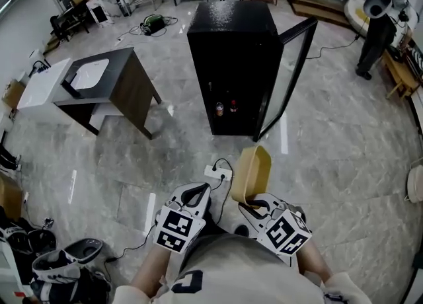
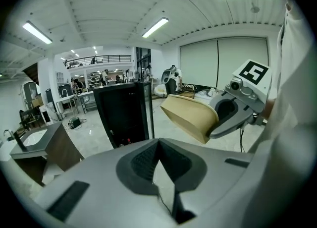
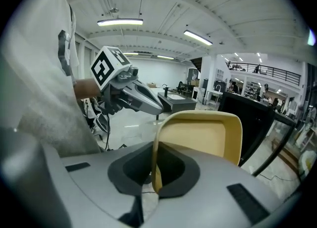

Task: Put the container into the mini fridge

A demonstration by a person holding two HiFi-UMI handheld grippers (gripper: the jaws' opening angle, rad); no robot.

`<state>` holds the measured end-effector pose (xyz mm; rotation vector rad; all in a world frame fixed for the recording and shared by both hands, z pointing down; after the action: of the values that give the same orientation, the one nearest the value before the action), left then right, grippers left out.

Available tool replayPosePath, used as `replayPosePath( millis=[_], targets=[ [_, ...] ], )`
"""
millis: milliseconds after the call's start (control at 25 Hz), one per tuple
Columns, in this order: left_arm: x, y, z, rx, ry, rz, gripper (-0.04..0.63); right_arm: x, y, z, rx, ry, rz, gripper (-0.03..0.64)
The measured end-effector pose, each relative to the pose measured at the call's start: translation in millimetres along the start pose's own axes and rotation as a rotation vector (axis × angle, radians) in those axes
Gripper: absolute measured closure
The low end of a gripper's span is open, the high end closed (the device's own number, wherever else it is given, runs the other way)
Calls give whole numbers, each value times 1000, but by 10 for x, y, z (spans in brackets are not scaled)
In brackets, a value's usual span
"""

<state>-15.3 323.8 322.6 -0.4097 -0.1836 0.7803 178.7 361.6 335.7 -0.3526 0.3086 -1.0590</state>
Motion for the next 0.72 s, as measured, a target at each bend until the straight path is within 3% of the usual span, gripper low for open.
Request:
replayPosePath(
  millis=[720],
  targets=[
    [-1949,-469,-108,71,10,102,540,790,-1468,-623,-223,34,86,586]
  ],
)
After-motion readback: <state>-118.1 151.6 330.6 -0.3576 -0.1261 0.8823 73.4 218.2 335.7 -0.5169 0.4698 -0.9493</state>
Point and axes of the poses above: the fingertips, and each gripper's own axes: y backward along the fingers, x to its right, z out of its underside, the point moved 10 cm from there along y, backward along the fingers, and after that the axes turned 10 degrees about x, right-handed, at the moved point
